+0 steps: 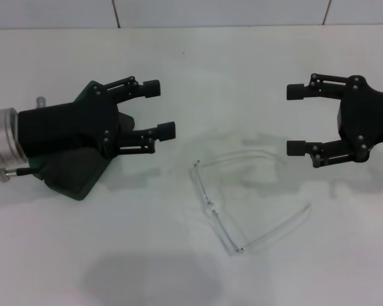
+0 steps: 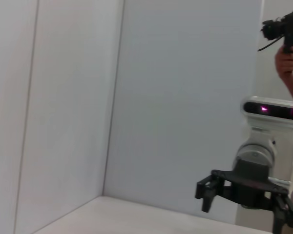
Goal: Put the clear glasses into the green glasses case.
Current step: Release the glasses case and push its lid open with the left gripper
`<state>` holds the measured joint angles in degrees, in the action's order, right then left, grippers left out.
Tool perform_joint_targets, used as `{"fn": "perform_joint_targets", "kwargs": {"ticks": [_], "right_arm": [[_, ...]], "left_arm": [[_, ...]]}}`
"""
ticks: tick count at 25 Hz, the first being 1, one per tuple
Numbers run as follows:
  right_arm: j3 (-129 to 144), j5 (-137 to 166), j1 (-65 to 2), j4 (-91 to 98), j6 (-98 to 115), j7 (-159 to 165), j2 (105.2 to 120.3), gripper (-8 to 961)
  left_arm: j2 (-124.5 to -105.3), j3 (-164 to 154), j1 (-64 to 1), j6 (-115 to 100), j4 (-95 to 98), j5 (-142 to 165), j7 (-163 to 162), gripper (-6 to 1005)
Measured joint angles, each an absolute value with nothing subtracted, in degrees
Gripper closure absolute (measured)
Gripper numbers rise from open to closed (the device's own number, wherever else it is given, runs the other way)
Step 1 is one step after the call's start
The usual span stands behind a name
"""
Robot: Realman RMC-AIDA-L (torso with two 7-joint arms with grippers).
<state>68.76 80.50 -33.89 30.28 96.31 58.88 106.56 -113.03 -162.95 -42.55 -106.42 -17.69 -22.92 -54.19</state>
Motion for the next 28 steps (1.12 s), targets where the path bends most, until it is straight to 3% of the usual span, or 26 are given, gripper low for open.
{"fn": "perform_joint_targets", "kwargs": {"ticks": [11, 14, 20, 28], "right_arm": [[68.5, 81.4, -34.0, 30.9, 95.9, 58.2, 107.19, 79], [68.7, 81.4, -34.0, 31.1, 95.9, 58.2, 107.25, 78], [68.9, 81.5, -34.3, 31.3, 95.9, 58.2, 107.25, 78], [68.6, 83.1, -34.2, 31.9, 95.8, 58.1, 107.73, 79]], "left_arm": [[-113.82, -162.9, -43.5, -105.8, -21.3, -23.3, -57.3, 121], [-114.83, -162.9, -45.7, -105.1, -29.2, -23.5, -64.7, 124], [-119.22, -163.0, -51.5, -102.1, -51.0, -17.6, -79.3, 129], [-119.72, -163.0, -52.3, -92.2, -52.8, -10.6, -84.5, 187]]}}
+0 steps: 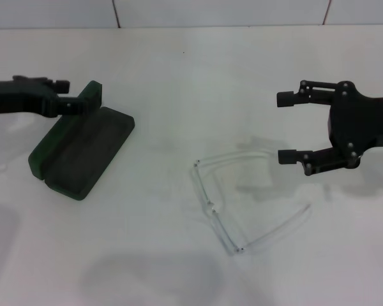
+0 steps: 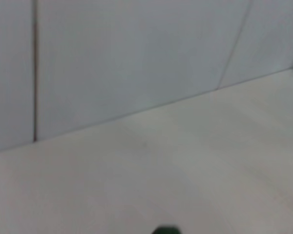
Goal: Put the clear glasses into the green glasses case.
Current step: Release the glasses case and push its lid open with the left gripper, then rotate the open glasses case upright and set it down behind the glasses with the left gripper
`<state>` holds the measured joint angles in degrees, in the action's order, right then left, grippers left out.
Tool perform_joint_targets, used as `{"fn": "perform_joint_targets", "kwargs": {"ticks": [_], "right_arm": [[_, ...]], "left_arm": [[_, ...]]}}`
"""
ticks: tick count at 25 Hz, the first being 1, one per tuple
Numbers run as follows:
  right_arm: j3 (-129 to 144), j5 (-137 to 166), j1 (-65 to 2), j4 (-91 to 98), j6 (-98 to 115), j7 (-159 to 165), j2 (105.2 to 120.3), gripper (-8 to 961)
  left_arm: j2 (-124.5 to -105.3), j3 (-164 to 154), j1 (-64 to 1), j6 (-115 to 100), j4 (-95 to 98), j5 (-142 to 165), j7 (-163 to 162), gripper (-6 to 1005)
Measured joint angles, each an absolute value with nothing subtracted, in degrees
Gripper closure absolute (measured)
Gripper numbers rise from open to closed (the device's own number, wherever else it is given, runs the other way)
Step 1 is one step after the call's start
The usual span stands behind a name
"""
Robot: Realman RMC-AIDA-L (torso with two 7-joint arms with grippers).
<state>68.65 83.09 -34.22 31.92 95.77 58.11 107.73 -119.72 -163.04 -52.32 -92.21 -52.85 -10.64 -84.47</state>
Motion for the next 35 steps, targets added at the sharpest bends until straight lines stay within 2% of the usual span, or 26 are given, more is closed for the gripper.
{"fn": "perform_joint_targets", "kwargs": {"ticks": [18, 21, 25, 32, 35], "right_arm": [[68.6, 84.4, -34.2, 33.5, 95.4, 58.1, 108.57, 79], [68.7, 84.4, -34.1, 33.5, 95.4, 57.9, 108.56, 79], [68.8, 84.9, -34.1, 33.5, 95.4, 57.3, 108.8, 79], [68.8, 89.8, -33.8, 35.5, 95.8, 57.1, 110.4, 79], [68.9, 90.4, -33.7, 35.7, 96.2, 56.3, 111.03, 79]], "left_arm": [[-119.44, -163.0, -52.6, -85.0, -48.3, -4.0, -85.8, 201], [-119.4, -163.0, -52.6, -85.0, -48.4, -4.1, -85.0, 401], [-119.43, -163.0, -52.6, -84.6, -48.2, -4.4, -82.0, 536], [-119.33, -163.0, -53.8, -83.5, -48.2, -5.1, -79.2, 794], [-119.32, -163.0, -55.1, -83.5, -47.2, -6.1, -74.0, 781]]}}
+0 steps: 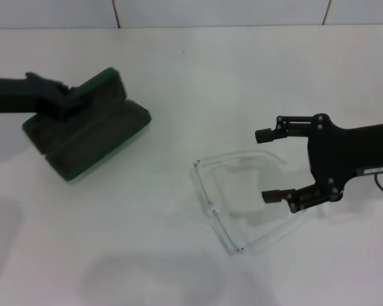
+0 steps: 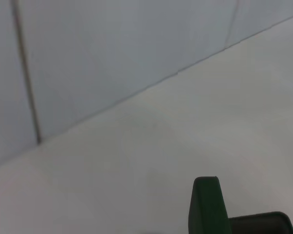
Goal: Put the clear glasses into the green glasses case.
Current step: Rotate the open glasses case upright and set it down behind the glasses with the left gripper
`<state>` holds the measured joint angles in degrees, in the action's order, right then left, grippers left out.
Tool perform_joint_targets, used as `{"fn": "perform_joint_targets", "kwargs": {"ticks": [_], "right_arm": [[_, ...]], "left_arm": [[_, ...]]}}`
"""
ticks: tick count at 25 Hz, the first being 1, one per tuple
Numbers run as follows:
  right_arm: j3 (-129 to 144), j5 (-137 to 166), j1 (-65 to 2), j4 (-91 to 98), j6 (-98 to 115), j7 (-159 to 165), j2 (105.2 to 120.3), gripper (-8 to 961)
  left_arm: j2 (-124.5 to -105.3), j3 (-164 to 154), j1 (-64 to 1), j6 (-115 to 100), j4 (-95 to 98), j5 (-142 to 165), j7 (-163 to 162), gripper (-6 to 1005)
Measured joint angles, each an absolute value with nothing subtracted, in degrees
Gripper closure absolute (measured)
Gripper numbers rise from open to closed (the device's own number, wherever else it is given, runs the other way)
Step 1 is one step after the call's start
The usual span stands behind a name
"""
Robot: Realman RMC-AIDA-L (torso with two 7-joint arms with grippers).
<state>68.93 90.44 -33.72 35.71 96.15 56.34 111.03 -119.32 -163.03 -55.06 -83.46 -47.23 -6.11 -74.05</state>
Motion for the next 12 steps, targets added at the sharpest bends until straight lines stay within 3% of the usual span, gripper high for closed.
{"fn": "perform_joint_targets", "kwargs": {"ticks": [12], "right_arm": [[69.0, 93.3, -32.0, 35.6, 96.4, 53.5, 114.42, 78]], "left_arm": [[-119.33, -163.0, -65.7, -79.1, -32.8, -4.4, -53.4, 731]]}}
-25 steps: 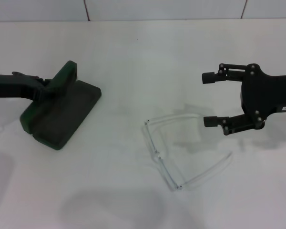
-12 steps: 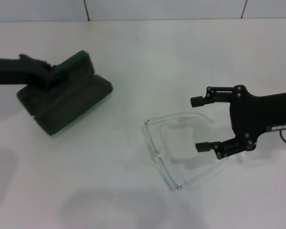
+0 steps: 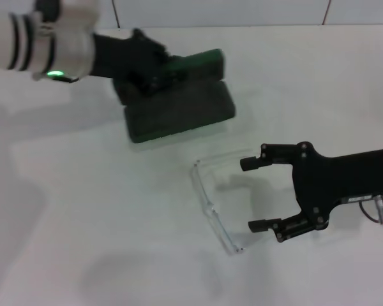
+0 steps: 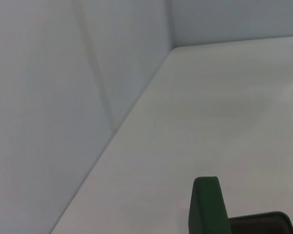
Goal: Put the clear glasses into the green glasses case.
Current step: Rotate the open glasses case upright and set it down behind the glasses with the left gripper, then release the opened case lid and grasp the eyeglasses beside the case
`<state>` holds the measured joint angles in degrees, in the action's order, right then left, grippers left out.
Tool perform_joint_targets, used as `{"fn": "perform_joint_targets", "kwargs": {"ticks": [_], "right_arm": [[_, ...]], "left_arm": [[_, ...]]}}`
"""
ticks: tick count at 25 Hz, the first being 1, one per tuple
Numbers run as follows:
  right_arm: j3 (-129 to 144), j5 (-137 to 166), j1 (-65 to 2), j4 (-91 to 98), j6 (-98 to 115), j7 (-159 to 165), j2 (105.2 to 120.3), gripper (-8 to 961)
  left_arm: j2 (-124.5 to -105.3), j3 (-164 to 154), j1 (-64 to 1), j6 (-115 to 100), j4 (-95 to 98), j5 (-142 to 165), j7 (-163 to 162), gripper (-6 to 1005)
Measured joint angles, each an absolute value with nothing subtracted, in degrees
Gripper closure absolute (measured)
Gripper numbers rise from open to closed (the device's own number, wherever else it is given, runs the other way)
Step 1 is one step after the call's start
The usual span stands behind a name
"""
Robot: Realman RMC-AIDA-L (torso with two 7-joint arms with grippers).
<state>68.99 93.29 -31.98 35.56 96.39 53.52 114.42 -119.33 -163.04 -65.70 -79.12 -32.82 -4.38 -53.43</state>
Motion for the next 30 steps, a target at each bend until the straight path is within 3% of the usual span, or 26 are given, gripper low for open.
{"fn": "perform_joint_targets", "kwargs": {"ticks": [13, 26, 30], "right_arm": [[69.0, 93.3, -31.2, 35.0, 95.8, 52.9, 114.78, 78], [68.2, 93.0, -30.8, 35.3, 93.2, 52.9, 114.78, 78], [62.7, 92.7, -31.3, 36.8, 92.8, 54.5, 115.02, 79]], "left_arm": [[-119.62, -163.0, -70.7, -69.8, -20.9, 5.3, -49.4, 676], [-119.48, -162.9, -69.4, -72.2, -21.6, -2.7, -50.0, 621], [-119.28, -162.9, -66.3, -83.1, -24.4, -13.7, -49.0, 546]]}}
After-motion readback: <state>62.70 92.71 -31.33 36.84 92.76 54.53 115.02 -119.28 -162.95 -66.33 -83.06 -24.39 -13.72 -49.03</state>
